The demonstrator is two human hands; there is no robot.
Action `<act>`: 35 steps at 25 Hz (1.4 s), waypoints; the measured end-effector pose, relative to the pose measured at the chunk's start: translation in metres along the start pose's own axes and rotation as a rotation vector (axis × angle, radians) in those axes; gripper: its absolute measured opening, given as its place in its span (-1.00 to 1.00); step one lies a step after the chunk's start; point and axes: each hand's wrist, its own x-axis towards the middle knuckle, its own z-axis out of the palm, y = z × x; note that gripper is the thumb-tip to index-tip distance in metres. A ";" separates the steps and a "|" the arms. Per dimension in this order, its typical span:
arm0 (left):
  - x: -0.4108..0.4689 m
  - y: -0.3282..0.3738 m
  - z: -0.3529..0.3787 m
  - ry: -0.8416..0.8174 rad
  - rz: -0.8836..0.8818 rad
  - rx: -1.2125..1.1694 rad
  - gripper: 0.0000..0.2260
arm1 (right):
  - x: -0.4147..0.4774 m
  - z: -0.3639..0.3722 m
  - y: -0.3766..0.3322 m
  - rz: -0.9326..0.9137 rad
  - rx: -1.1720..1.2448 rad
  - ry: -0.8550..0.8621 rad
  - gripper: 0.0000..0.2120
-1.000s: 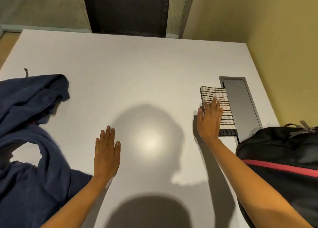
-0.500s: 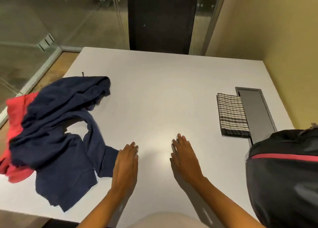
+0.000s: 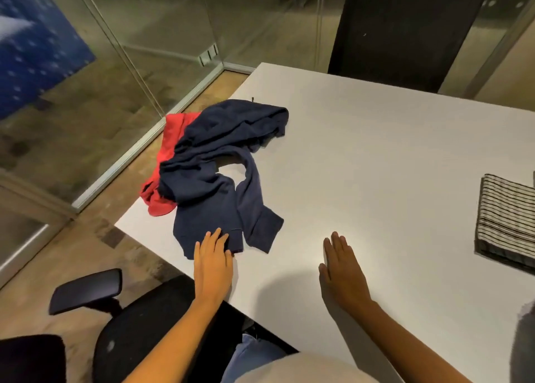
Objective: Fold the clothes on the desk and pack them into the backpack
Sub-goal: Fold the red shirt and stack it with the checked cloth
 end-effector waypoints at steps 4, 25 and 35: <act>0.036 -0.019 -0.011 0.082 -0.062 -0.077 -0.68 | 0.027 0.004 -0.027 -0.128 0.004 0.000 -0.50; 0.267 -0.155 -0.068 -0.135 -0.628 -0.075 -0.68 | 0.229 0.064 -0.211 -0.663 -0.275 0.047 -0.42; 0.270 -0.143 -0.113 0.258 -0.575 -0.149 -0.80 | 0.226 0.059 -0.208 -0.586 -0.309 0.058 -0.44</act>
